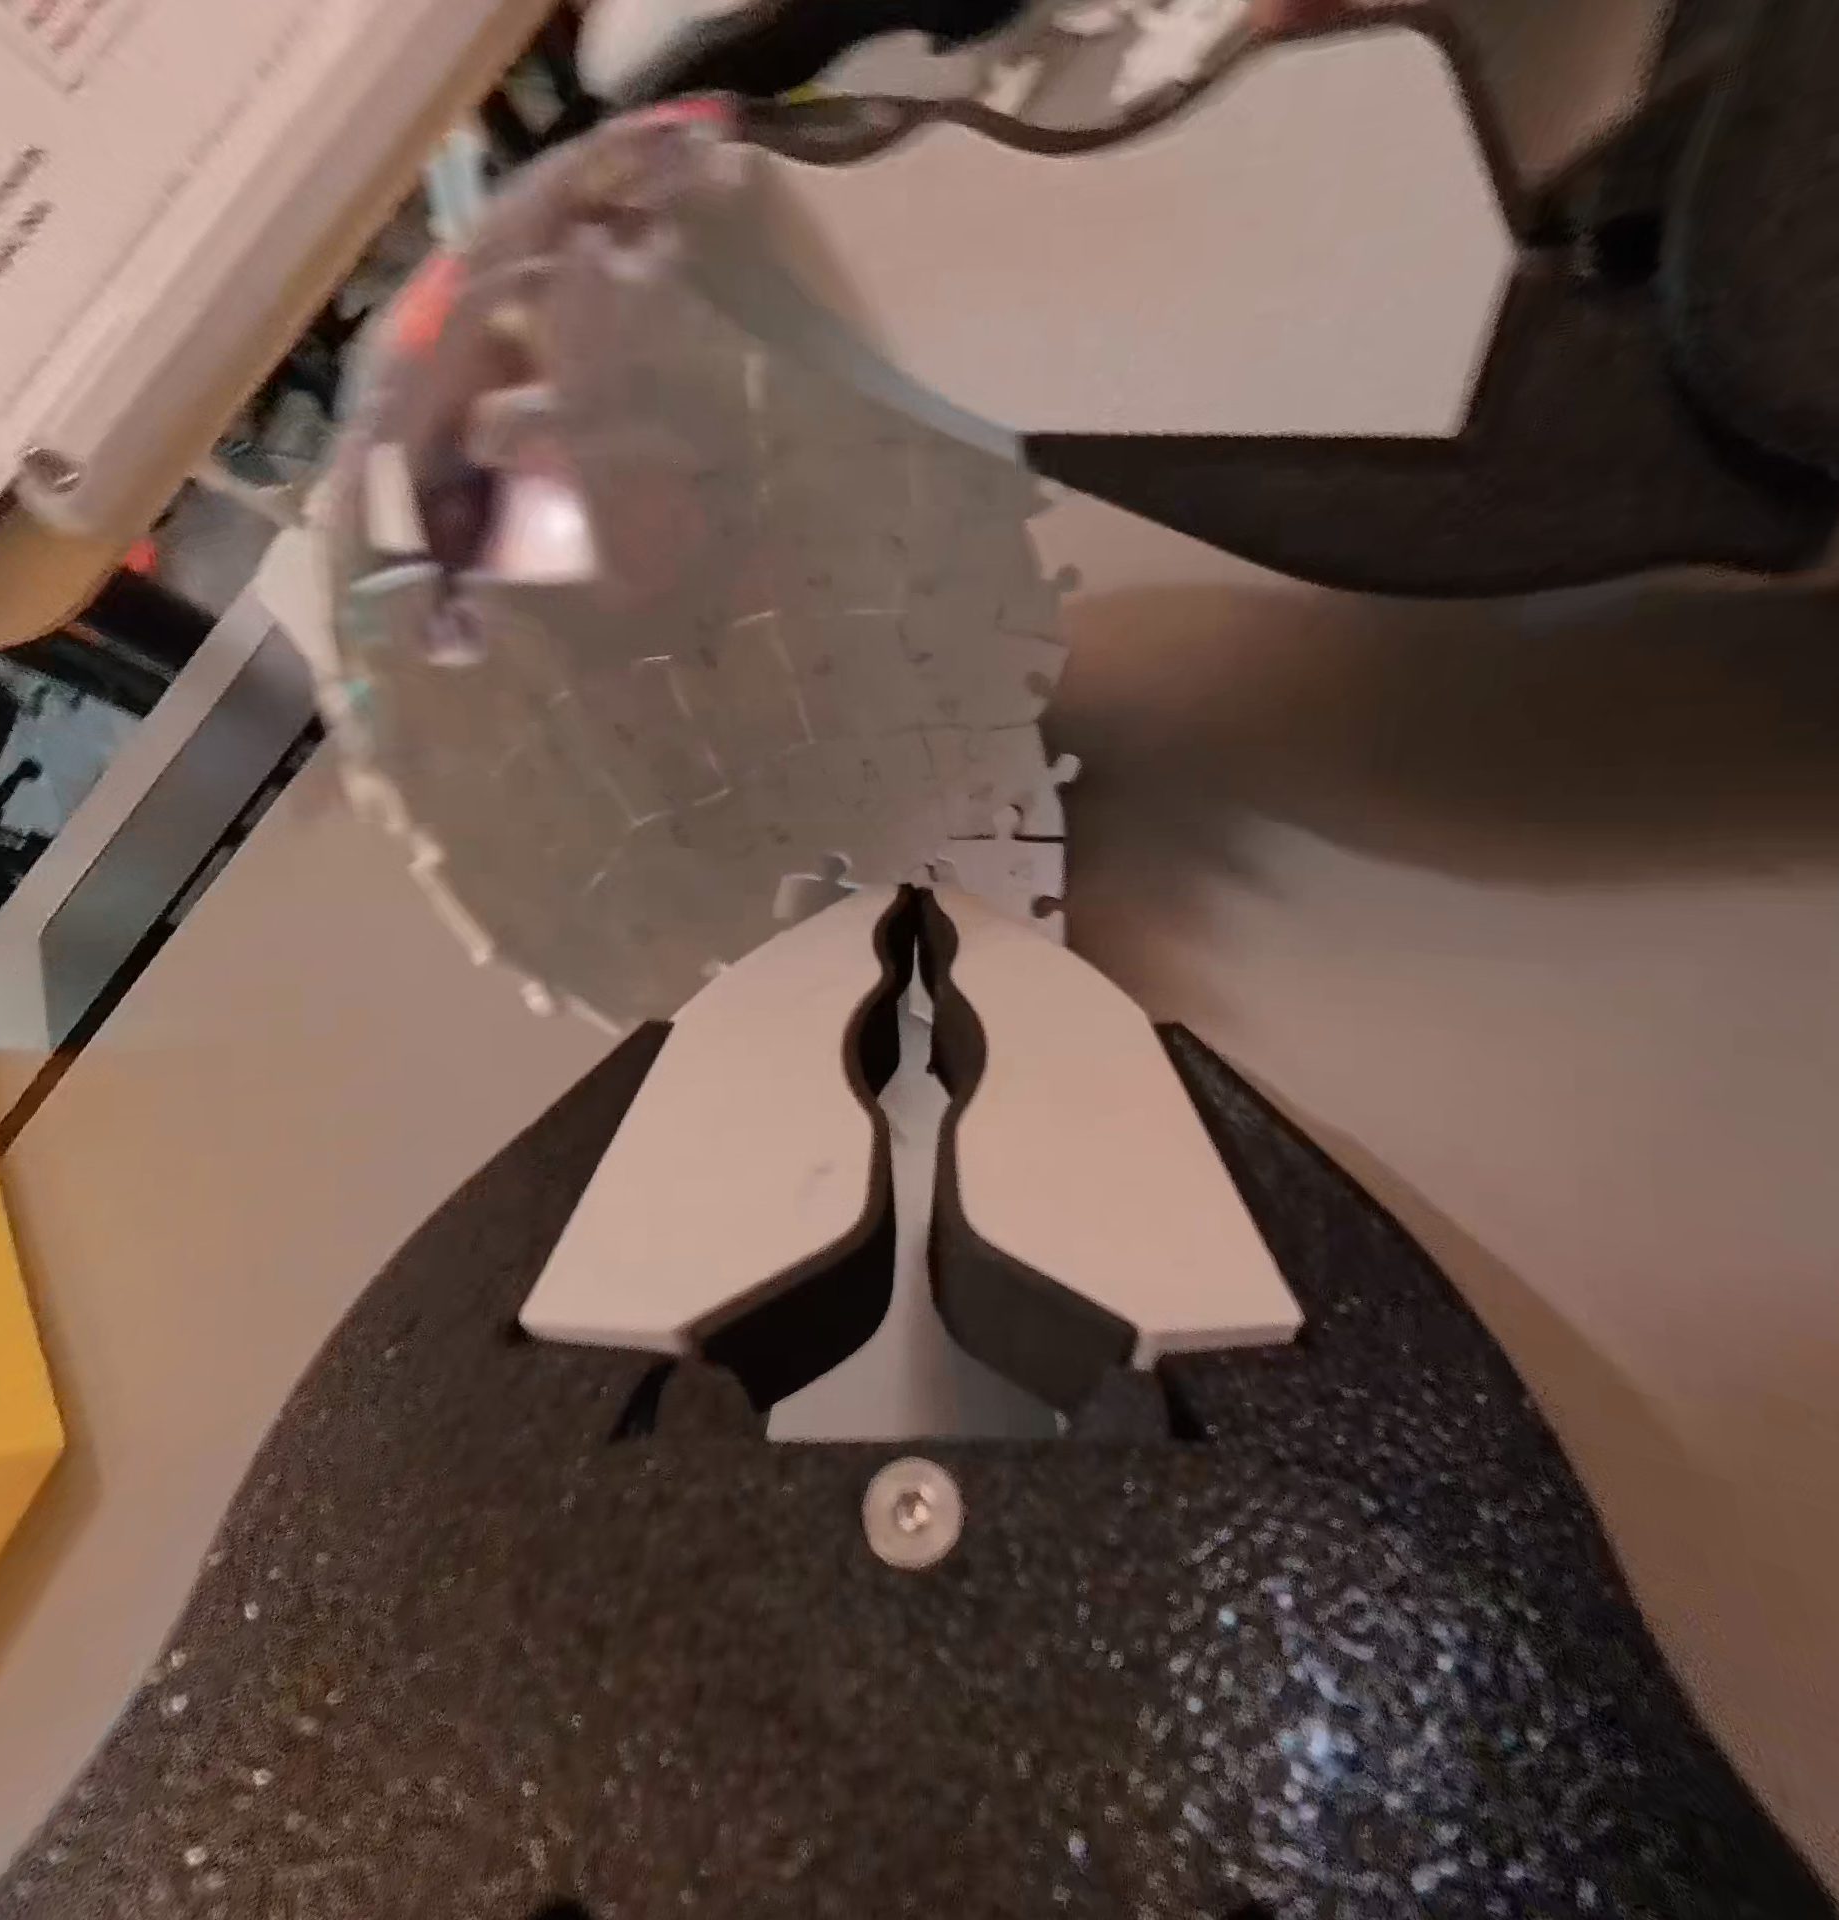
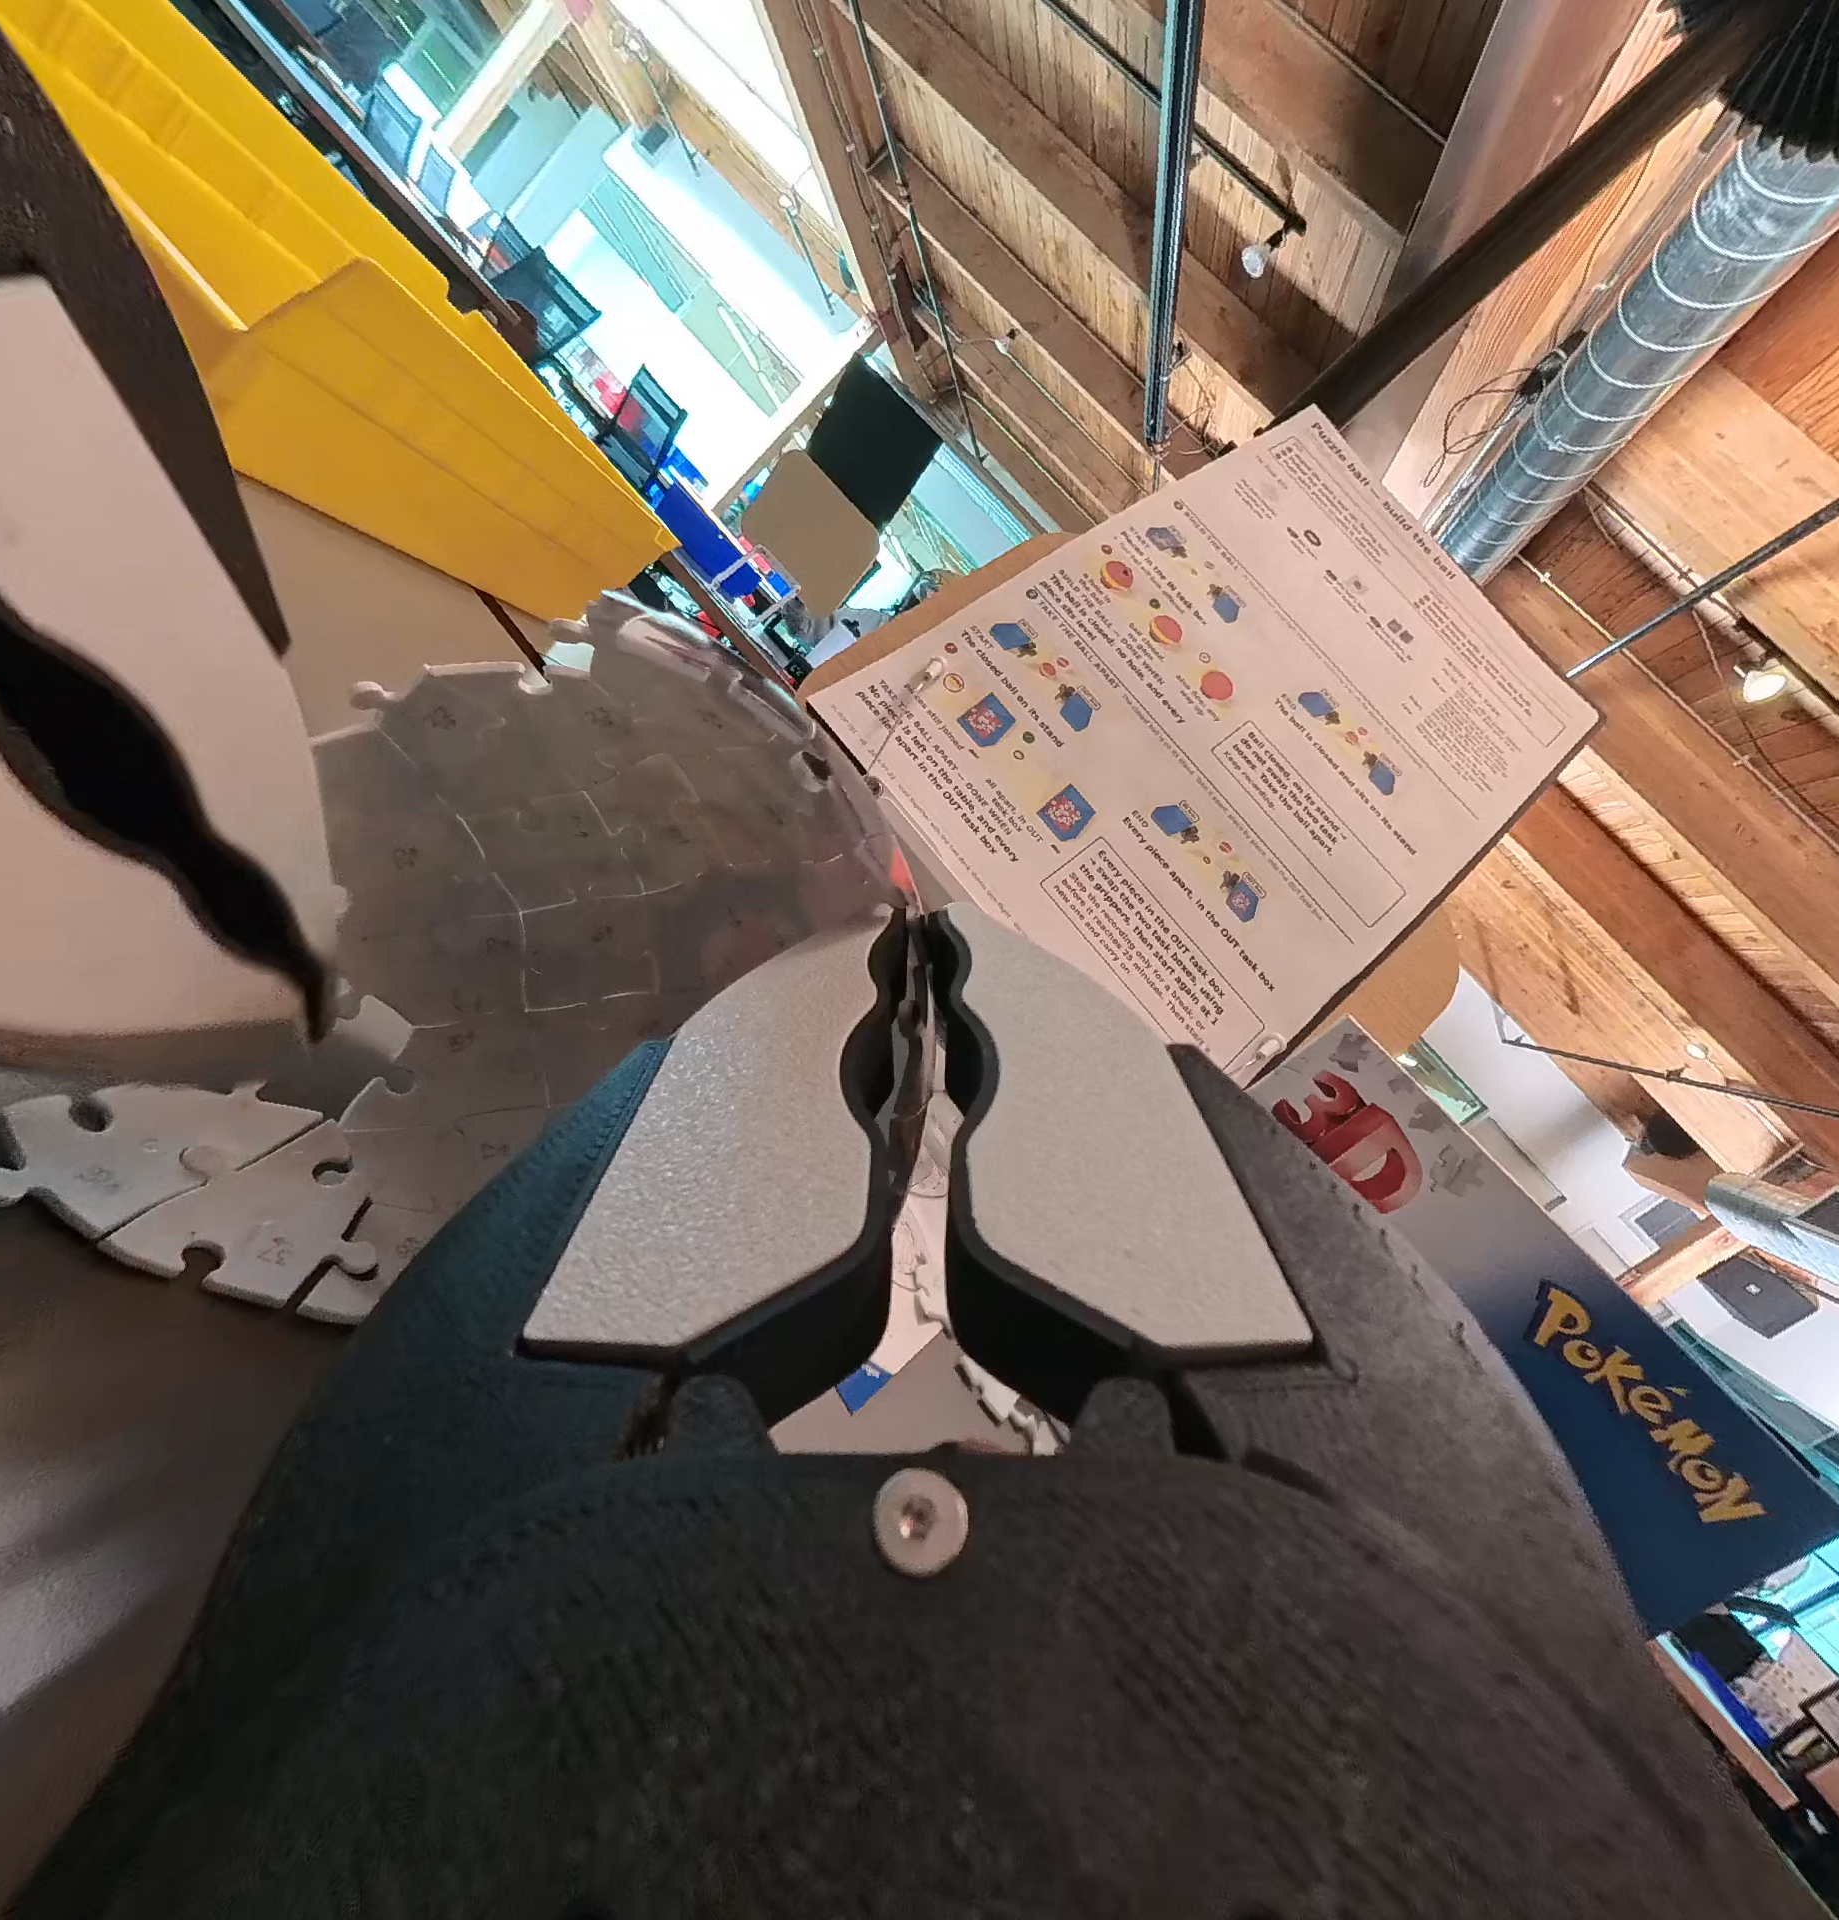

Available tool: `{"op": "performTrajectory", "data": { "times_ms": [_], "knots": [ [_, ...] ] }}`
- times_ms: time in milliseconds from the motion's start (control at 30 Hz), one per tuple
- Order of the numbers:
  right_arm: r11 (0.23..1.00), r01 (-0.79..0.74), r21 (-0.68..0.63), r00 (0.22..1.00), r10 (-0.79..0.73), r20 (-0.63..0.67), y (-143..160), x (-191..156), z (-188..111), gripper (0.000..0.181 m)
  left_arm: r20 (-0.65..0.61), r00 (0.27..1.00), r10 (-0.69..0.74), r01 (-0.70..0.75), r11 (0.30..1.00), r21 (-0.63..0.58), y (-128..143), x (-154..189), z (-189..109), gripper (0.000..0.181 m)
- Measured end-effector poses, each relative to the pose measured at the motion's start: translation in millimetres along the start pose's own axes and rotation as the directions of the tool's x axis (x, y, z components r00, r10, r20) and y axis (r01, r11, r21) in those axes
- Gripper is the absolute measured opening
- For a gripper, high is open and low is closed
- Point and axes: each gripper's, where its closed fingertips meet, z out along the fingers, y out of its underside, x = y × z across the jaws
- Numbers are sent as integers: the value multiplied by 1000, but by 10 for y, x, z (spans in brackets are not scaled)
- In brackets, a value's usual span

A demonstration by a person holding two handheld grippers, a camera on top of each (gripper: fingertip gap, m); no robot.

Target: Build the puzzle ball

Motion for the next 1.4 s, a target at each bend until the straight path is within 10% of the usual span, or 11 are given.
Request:
{"op": "performTrajectory", "data": {
  "times_ms": [833, 1400],
  "knots": [
    [998, -57, 28, 998, 56, 28, -28, -11, -9, 4, 20, 854, 520, -518, 853, -69, 51, 112, 308, 0],
    [997, -80, 24, 997, 79, 25, -5, 4, -4, 4, -59, 832, 552, -555, 824, -117, 55, 148, 299, 0]
  ]
}}
